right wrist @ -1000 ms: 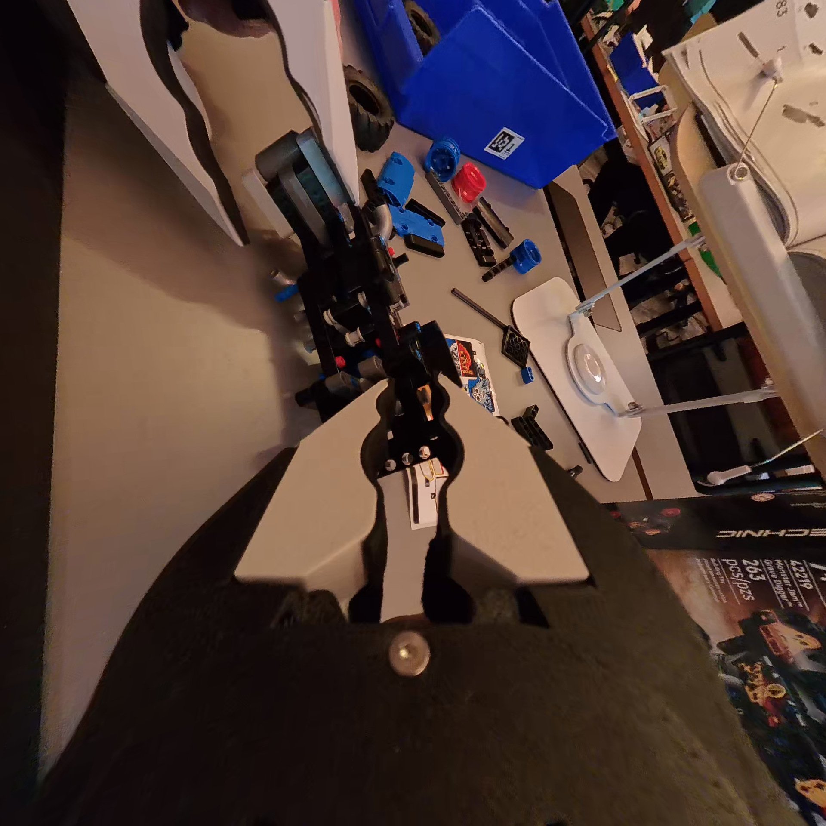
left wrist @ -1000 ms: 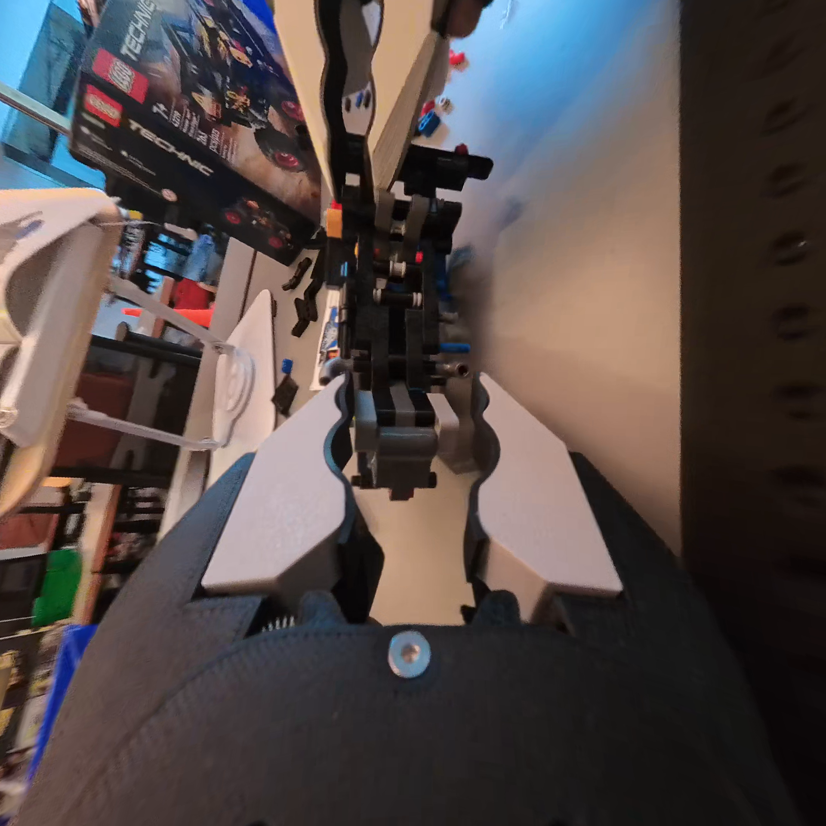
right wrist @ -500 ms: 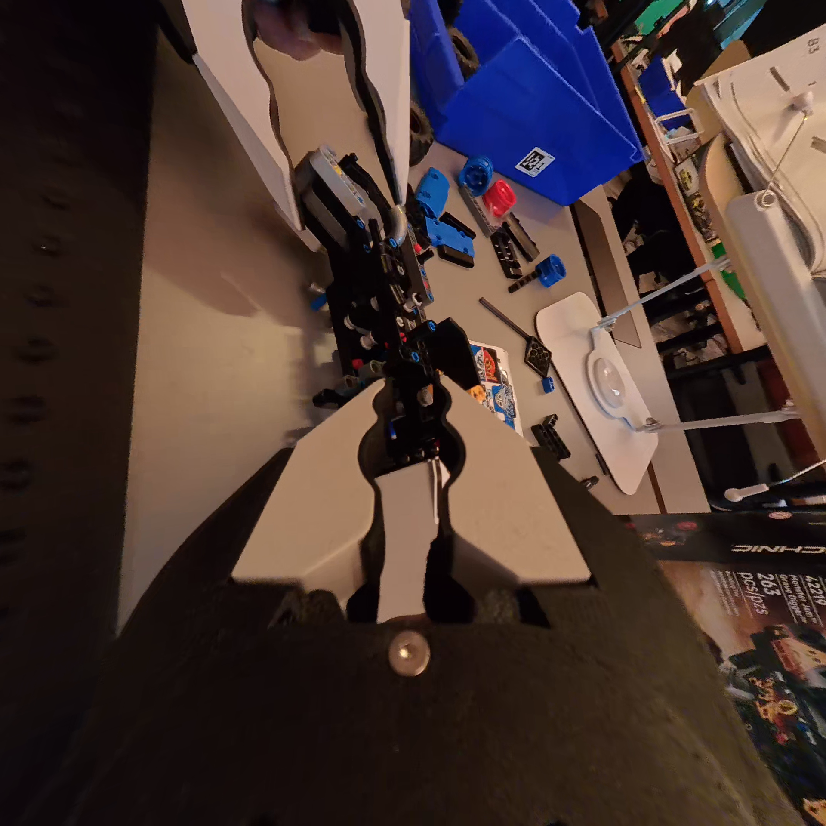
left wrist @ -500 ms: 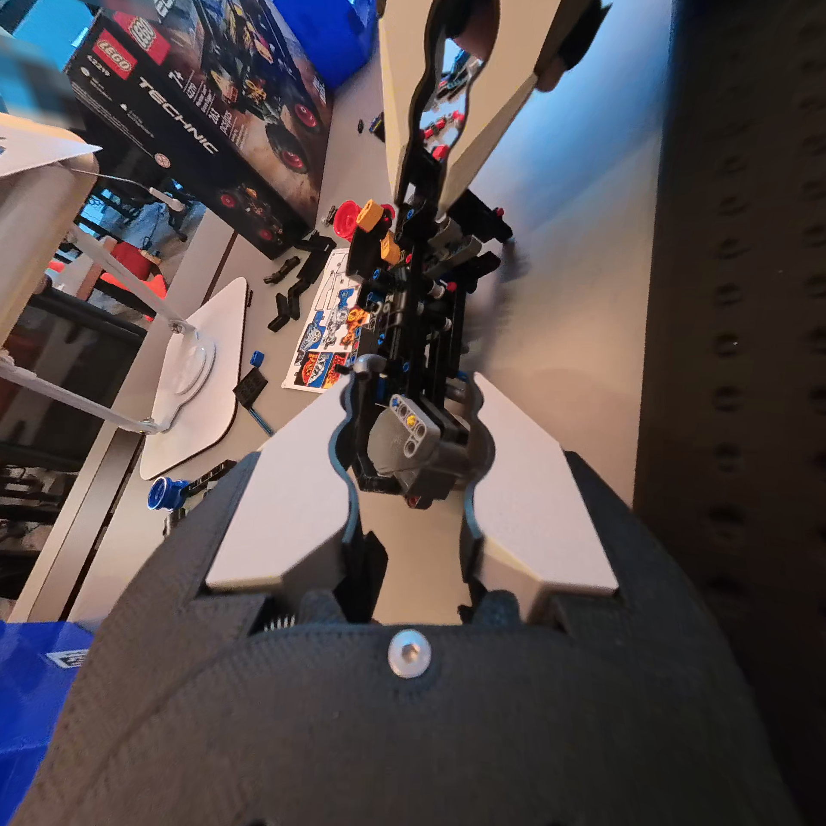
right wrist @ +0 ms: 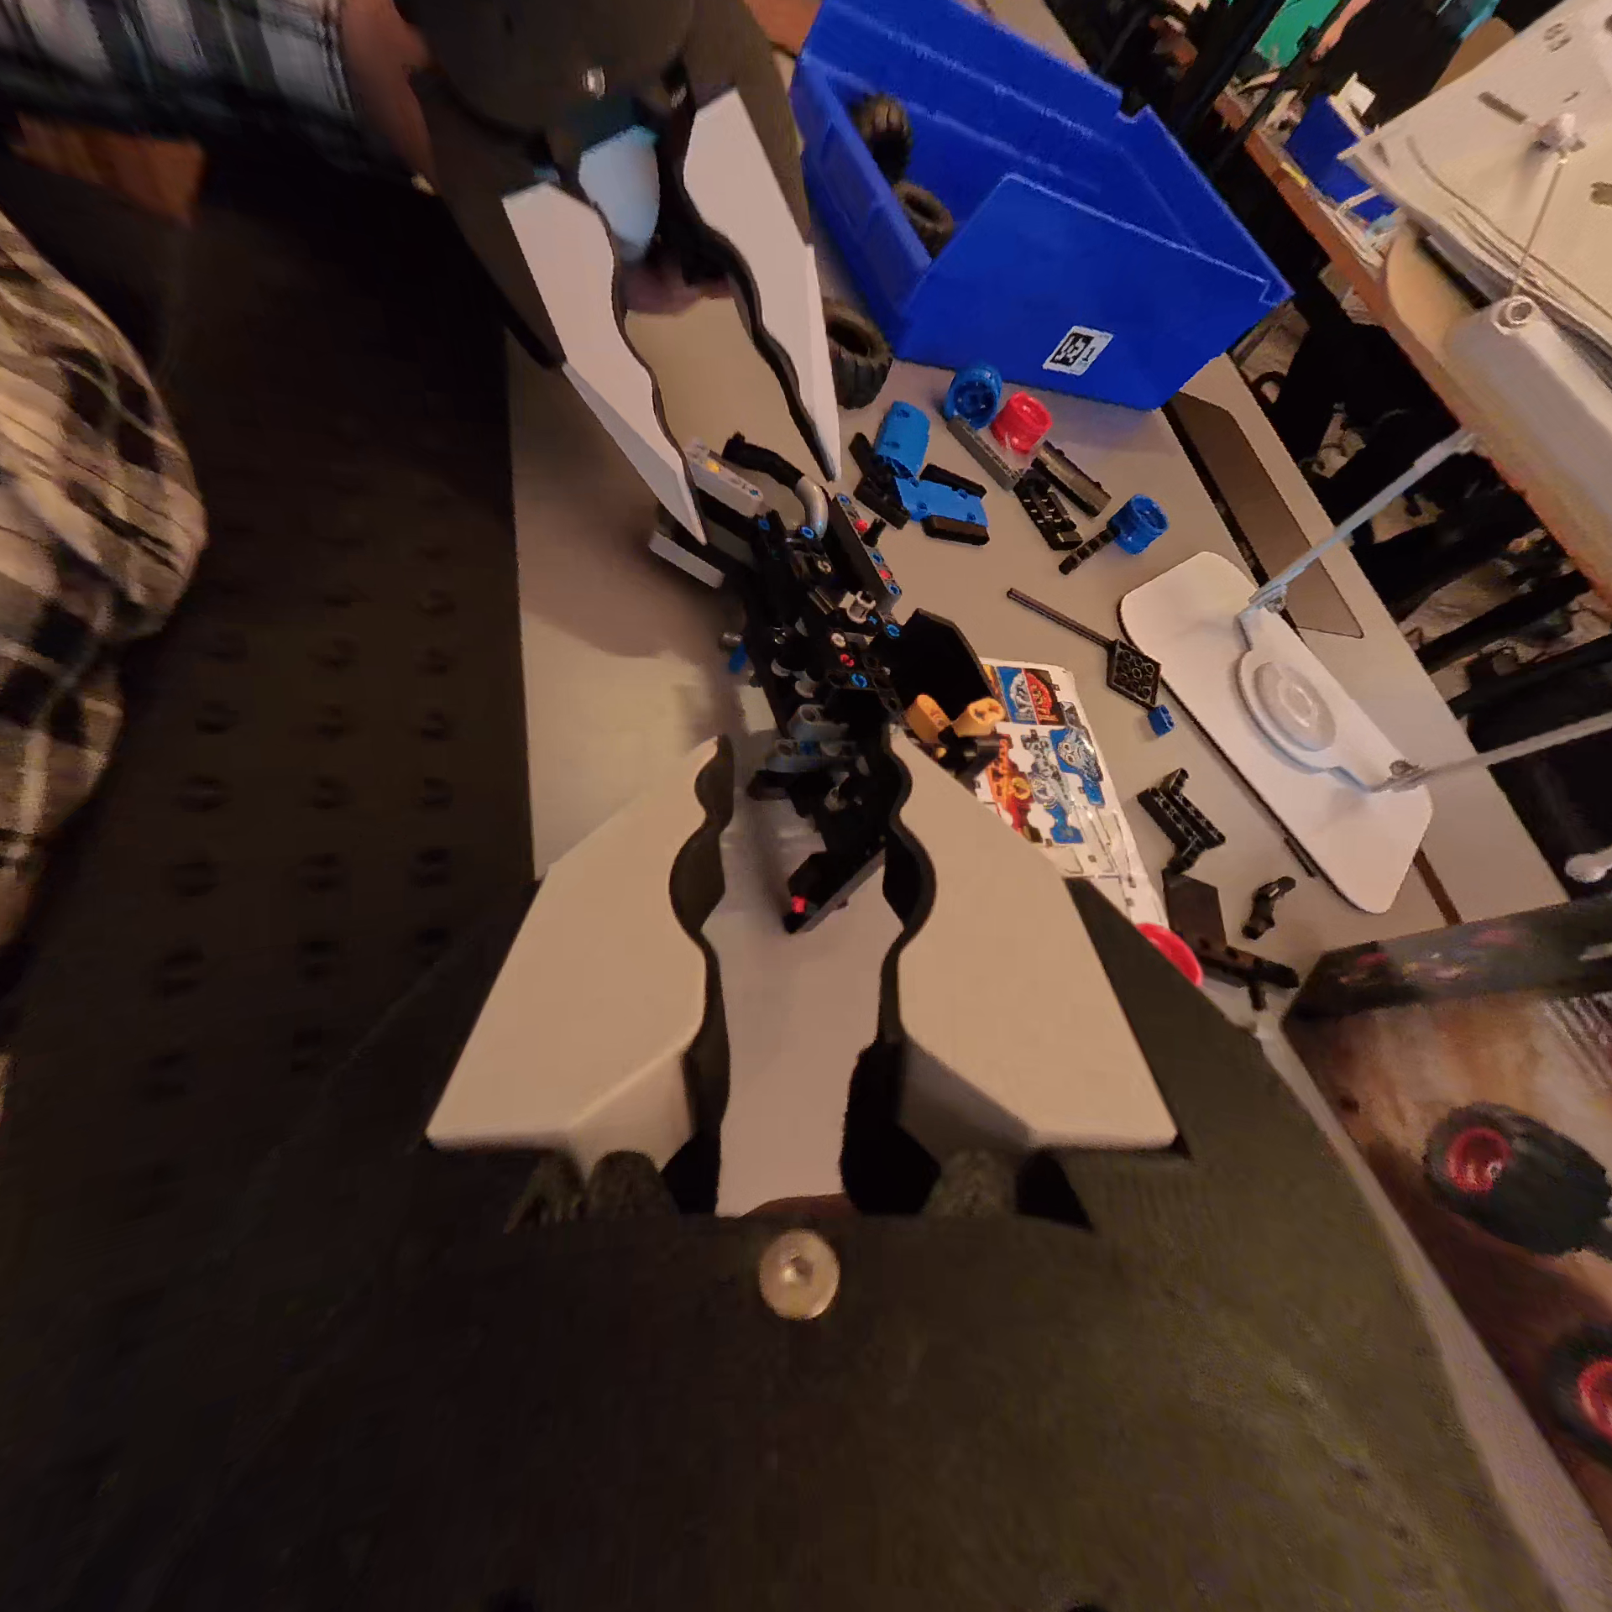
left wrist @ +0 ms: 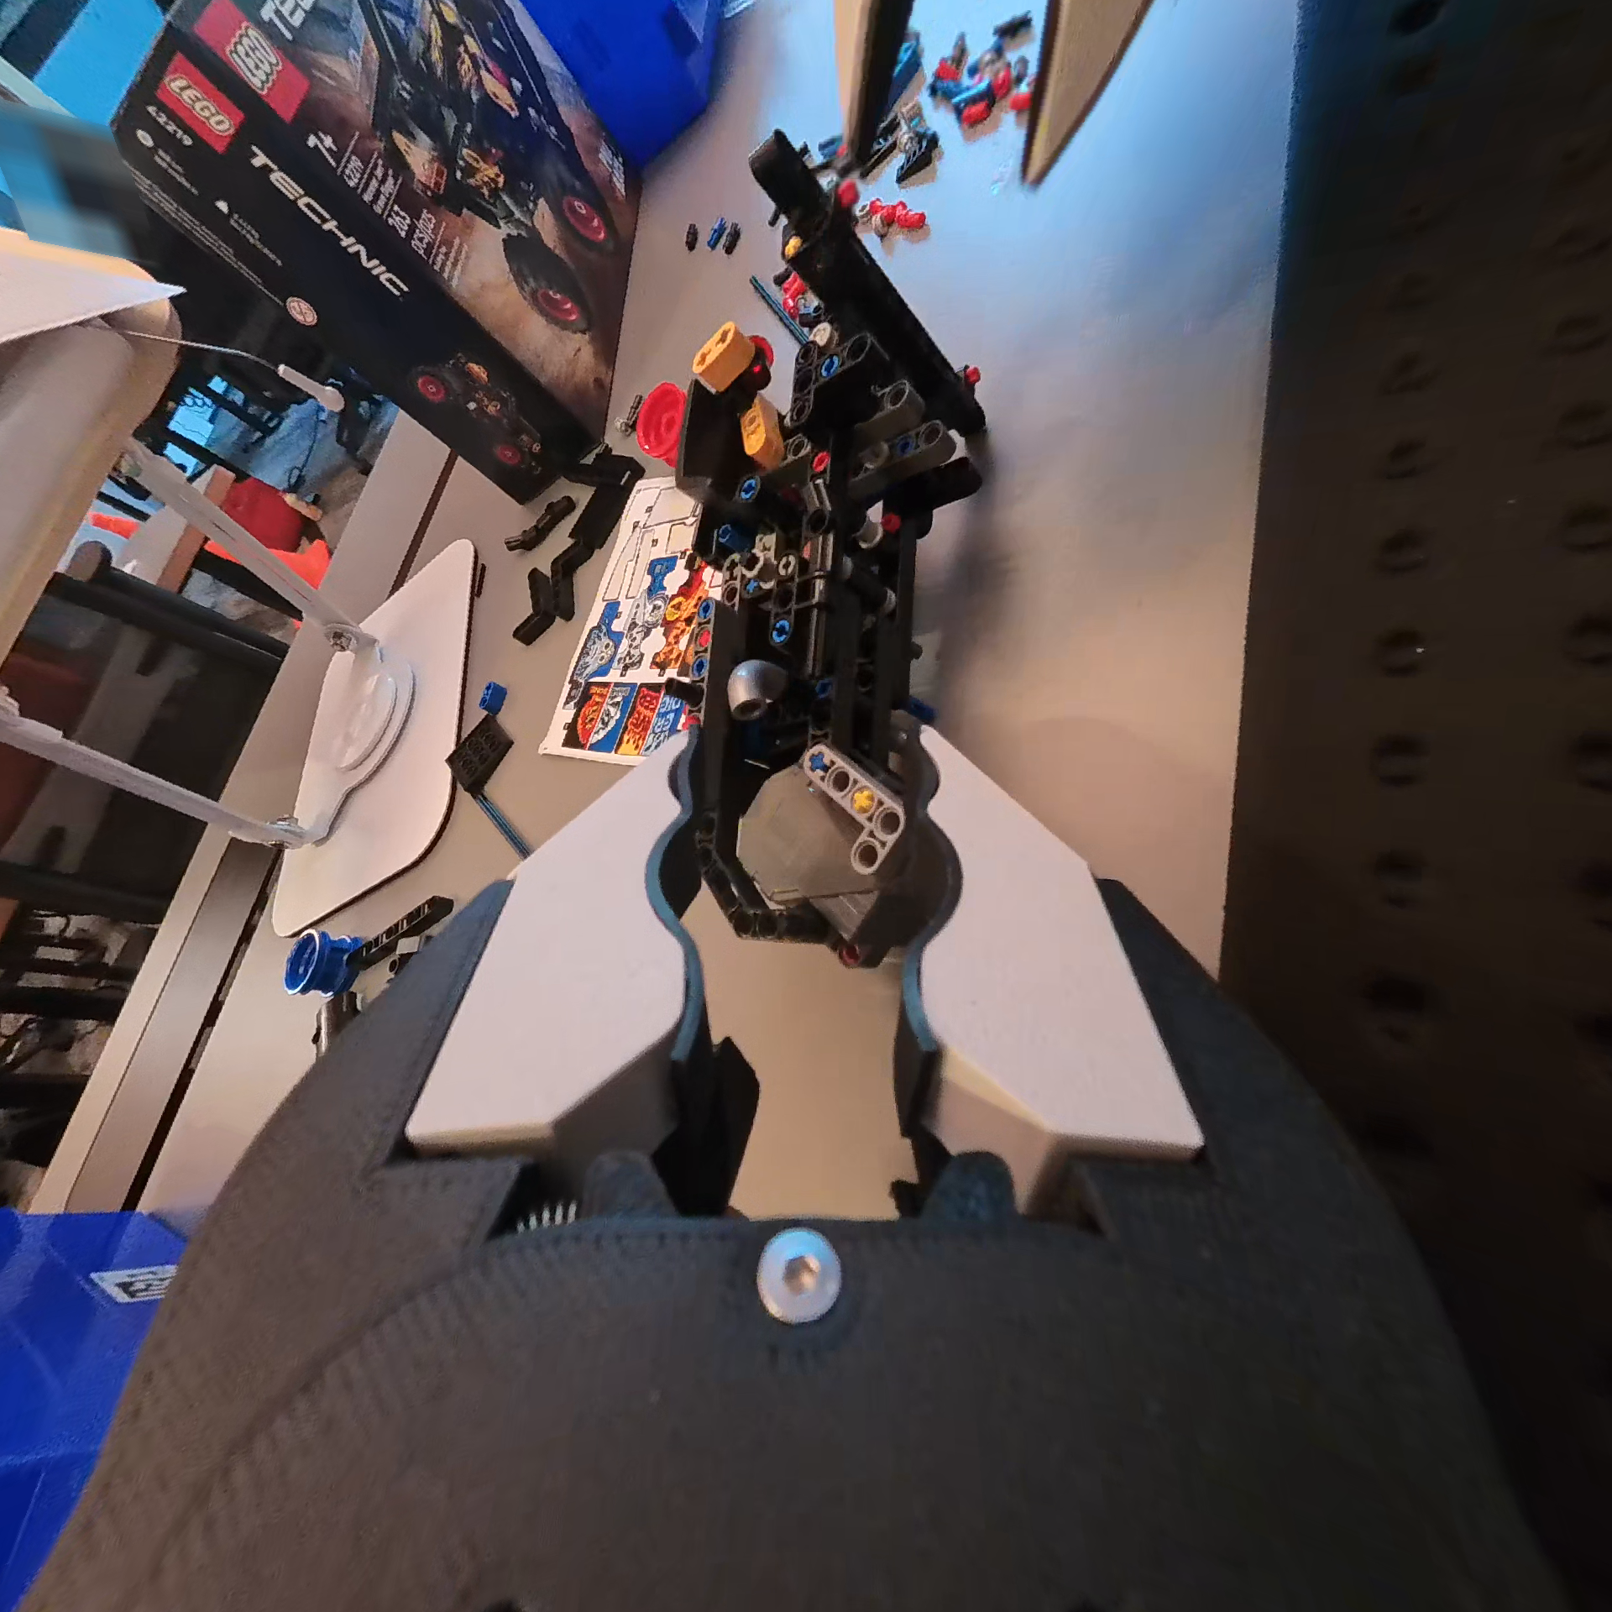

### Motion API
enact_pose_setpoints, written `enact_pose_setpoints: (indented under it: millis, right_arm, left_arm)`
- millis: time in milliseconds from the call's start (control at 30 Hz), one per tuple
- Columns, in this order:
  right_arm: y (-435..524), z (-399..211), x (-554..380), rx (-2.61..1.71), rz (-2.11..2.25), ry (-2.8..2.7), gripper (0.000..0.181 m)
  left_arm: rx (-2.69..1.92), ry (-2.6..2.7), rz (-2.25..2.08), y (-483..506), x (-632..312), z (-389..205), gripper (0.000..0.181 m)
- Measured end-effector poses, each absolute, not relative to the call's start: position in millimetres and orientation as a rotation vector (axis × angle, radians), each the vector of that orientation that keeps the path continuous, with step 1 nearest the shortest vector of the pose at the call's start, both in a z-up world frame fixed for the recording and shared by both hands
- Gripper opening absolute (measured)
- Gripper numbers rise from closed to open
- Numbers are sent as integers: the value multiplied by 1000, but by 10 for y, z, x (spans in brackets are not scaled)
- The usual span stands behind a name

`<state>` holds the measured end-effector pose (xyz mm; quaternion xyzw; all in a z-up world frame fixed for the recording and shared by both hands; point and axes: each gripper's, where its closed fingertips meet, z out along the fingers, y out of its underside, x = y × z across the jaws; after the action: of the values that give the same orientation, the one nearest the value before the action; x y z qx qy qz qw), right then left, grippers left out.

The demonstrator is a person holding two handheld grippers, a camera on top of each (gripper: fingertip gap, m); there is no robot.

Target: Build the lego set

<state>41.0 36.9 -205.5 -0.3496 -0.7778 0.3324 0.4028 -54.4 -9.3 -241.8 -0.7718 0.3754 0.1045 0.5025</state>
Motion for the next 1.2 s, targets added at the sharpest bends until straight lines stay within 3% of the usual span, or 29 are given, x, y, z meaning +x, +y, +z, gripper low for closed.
enact_pose_setpoints:
  millis: [200, 367, 567, 767, 1200]
  right_arm:
    - [1197, -1835, 725, -1168, 808, -1819, 19]
    - [2429, -2344, 974, -1444, 390, -1903, 15]
    - [2951, -2809, 973, -1618, 392, -2026, 11]
    - [3033, -2951, 957, -1641, 413, -2096, 0]
    - [2778, -2646, 852, -1514, 525, -2024, 0]
  left_arm:
    - [-1851, 890, 246, -94, -528, -2386, 47]
    - [-1850, 879, 255, -90, -545, -2387, 50]
    - [-1852, 867, 253, -88, -554, -2393, 51]
    - [-1859, 860, 233, -87, -567, -2403, 53]
    - [-1809, 833, 175, -139, -524, -2228, 60]
